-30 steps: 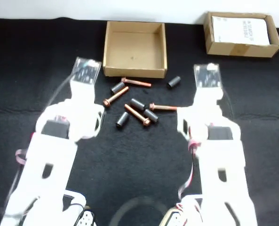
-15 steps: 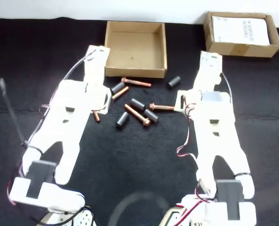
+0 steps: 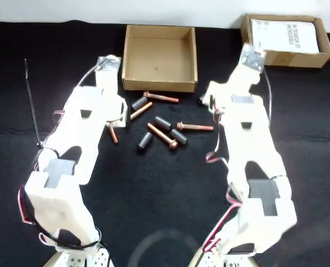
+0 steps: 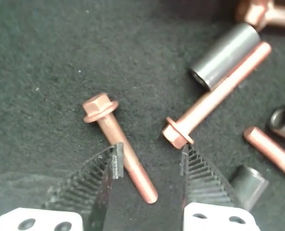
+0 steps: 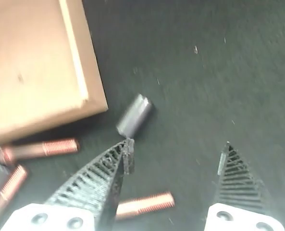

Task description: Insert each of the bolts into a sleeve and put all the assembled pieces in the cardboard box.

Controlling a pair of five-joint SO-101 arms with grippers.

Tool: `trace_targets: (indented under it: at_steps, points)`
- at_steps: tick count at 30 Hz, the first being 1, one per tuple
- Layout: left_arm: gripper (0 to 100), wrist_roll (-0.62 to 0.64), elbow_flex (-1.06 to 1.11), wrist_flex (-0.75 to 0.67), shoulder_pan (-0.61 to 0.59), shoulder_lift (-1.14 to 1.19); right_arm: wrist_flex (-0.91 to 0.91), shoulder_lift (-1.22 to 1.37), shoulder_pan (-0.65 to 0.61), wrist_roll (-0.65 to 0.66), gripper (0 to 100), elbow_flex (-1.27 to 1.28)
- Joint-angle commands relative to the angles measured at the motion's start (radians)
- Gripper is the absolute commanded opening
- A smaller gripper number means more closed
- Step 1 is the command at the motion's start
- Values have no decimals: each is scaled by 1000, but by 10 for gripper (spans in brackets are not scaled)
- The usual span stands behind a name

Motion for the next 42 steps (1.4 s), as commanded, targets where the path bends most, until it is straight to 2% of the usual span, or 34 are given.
trace_targets:
  at_steps: [1,7,11,21,30,32,37,42]
  points:
    - [206,28,-105,35,-31,51,45,110,19,-78,267,-231]
    - [206,48,-160,63,-41,104,223,366,19,-226,267,-595]
    - [206,46,-160,57,-41,104,351,533,13,-275,267,-837]
    - [207,41,-160,55,-41,105,544,869,-53,-281,267,-1294]
    - [207,41,-162,55,-41,105,595,992,-25,-281,266,-1406]
    - [207,41,-162,55,-41,105,598,1006,-18,-282,236,-1409]
    - [207,41,-162,55,-41,105,605,1015,-18,-273,77,-1412]
    - [207,41,-162,55,-41,105,611,1018,-18,-273,107,-1412]
